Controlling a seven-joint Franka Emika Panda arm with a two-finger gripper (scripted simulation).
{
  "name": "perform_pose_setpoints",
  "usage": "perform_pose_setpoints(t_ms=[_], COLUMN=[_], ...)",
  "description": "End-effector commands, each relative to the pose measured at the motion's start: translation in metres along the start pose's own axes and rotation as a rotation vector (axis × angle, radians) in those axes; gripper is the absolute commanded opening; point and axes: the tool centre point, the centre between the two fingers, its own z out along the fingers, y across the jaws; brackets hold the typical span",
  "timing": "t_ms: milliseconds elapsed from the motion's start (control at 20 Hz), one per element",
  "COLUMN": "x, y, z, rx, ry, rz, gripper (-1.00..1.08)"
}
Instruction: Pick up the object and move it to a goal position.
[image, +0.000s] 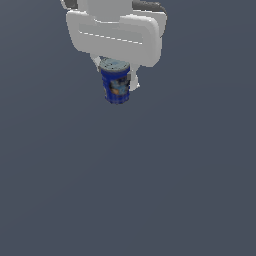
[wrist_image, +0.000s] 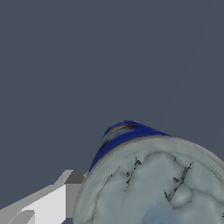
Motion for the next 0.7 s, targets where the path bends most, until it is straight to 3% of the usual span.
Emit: perform_pose_setpoints(t_ms=[0, 650], x=[0.001, 0.005], y=[-0.001, -0.005], z=[-0.015, -0.037], rx=[0.001, 0.002], ry=[0.003, 0.003], rz=[0.000, 0.000], gripper=[-1.00, -1.00])
